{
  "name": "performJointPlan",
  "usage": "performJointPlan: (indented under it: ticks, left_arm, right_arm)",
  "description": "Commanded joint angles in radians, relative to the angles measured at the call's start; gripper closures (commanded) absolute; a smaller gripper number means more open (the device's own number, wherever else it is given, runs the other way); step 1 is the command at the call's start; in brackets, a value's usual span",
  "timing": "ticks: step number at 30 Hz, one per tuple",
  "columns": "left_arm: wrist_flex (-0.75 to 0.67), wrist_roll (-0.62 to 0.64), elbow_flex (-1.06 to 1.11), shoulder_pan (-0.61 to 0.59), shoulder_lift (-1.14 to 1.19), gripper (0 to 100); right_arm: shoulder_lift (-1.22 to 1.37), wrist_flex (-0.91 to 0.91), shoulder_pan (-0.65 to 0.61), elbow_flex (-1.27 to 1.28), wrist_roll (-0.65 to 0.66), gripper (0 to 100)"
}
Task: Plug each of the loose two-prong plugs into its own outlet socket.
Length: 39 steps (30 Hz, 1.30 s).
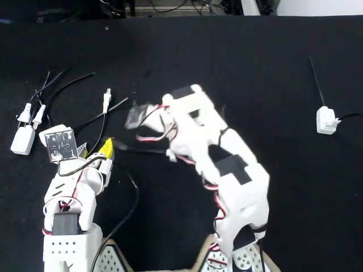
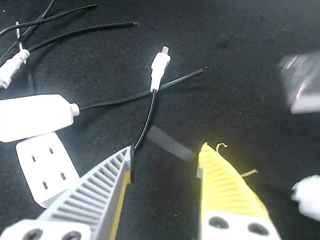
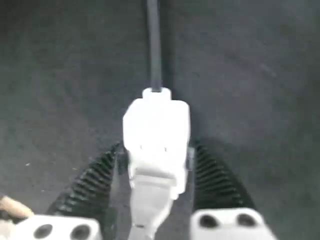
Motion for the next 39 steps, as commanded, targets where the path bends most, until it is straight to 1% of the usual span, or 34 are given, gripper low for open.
performJointPlan:
  ticks: [1, 4, 6, 7, 8, 12, 16, 22, 29, 35, 39]
  left_arm:
    - [-0.005, -0.003, 0.007, -0.005, -0.006, 78]
    - [-0.005, -0.005, 0.005, -0.005, -0.006, 78]
    - [-0.005, -0.005, 0.005, -0.005, -0.006, 78]
    - [-0.005, -0.005, 0.005, -0.005, -0.006, 78]
    - [-0.005, -0.005, 0.005, -0.005, -0.006, 78]
    - [-0.005, -0.005, 0.007, 0.001, -0.006, 78]
    - [-0.005, -0.005, 0.012, -0.005, -0.006, 78]
    - [-0.005, -0.008, 0.013, -0.005, -0.006, 78]
    - [-0.005, -0.008, 0.015, -0.005, -0.006, 78]
    - [-0.005, -0.008, 0.015, -0.007, -0.006, 78]
    - [-0.005, -0.008, 0.015, -0.007, -0.006, 78]
  right_arm:
    - [-0.074, 0.06, 0.184, -0.208, -0.166, 98.8]
    - [-0.13, 0.163, 0.31, -0.358, -0.341, 98.8]
    - [-0.147, 0.25, 0.393, -0.458, -0.427, 98.7]
    - [-0.147, 0.284, 0.44, -0.506, -0.45, 98.7]
    - [-0.147, 0.308, 0.486, -0.544, -0.46, 98.7]
    - [-0.116, 0.308, 0.66, -0.608, -0.471, 98.7]
    - [-0.012, 0.304, 0.758, -0.664, -0.47, 98.7]
    - [0.216, 0.305, 0.836, -0.923, -0.465, 98.7]
    - [0.479, 0.311, 0.868, -1.213, -0.465, 98.7]
    - [0.604, 0.311, 0.89, -1.314, -0.474, 98.7]
    - [0.633, 0.304, 0.918, -1.323, -0.535, 98.7]
